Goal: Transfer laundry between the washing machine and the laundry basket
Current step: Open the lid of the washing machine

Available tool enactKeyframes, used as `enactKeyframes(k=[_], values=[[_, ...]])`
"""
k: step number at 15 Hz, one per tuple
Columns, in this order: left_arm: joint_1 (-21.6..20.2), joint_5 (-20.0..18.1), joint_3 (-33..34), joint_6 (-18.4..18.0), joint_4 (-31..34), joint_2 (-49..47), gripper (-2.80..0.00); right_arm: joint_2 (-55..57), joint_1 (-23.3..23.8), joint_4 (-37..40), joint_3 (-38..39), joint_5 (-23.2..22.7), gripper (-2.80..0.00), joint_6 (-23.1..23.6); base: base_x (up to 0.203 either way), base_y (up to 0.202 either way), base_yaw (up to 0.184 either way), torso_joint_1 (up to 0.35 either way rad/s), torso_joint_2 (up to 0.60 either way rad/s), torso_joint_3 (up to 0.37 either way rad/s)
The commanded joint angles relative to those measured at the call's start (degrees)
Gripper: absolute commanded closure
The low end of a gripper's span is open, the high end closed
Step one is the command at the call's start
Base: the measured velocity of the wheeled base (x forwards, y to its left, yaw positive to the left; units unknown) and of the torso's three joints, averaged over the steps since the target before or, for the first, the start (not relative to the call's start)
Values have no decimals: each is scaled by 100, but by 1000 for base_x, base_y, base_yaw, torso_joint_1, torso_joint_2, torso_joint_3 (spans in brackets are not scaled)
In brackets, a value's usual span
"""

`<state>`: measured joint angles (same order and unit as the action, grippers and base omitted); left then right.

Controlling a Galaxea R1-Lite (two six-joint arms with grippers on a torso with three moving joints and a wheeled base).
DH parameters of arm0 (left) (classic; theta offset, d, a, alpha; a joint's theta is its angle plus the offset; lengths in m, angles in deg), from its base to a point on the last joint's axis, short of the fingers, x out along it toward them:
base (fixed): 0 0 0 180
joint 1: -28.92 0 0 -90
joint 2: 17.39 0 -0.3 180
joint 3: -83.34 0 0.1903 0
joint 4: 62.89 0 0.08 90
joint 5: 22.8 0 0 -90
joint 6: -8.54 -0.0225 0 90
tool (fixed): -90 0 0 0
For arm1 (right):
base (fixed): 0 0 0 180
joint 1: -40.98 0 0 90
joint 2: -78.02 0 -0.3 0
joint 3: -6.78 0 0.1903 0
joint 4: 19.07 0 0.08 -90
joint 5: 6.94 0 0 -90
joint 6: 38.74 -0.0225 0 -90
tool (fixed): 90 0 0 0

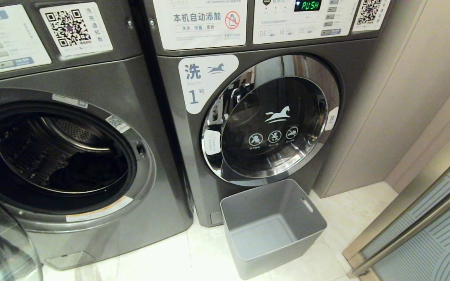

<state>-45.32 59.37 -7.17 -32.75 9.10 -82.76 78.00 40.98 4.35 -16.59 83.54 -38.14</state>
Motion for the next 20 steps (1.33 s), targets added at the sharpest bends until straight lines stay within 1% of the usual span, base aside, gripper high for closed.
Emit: enactKeyframes(k=[1,4,7,9,10,12,14,15,18,19,20], values=[[-219,-6,-121,-18,-67,-500,0,2,0,2,0,-2,0,8,0,0,0,0,0,0],[-517,-61,-437,-5,-399,-1144,0,2,0,-5,0,4,0,2,0,0,0,0,0,0],[-767,-111,-896,58,-565,-1809,0,2,0,-5,0,-3,0,5,0,0,0,0,0,0],[-826,-341,-987,242,-923,-2053,0,2,0,-4,0,3,0,10,0,0,0,0,0,0],[-823,-418,-994,386,-1023,-2092,0,2,0,-4,0,4,0,2,0,0,0,0,0,0],[-829,-429,-1042,424,-1188,-2194,0,2,0,-5,0,4,0,2,0,0,0,0,0,0],[-826,-444,-1211,596,-1299,-2242,0,2,0,4,0,0,0,2,0,0,0,0,0,0],[-821,-518,-1339,639,-1304,-2219,0,2,0,-5,0,-2,0,4,0,0,0,0,0,0],[-783,-948,-1365,652,-1249,-1841,0,2,0,2,0,2,0,8,0,0,0,0,0,0],[-659,-1107,-1281,699,-1222,-1609,0,2,0,-1,0,0,0,2,0,0,0,0,0,0],[-343,-1257,-1138,880,-1208,-1353,0,2,0,-5,0,4,0,2,0,0,0,0,0,0]])
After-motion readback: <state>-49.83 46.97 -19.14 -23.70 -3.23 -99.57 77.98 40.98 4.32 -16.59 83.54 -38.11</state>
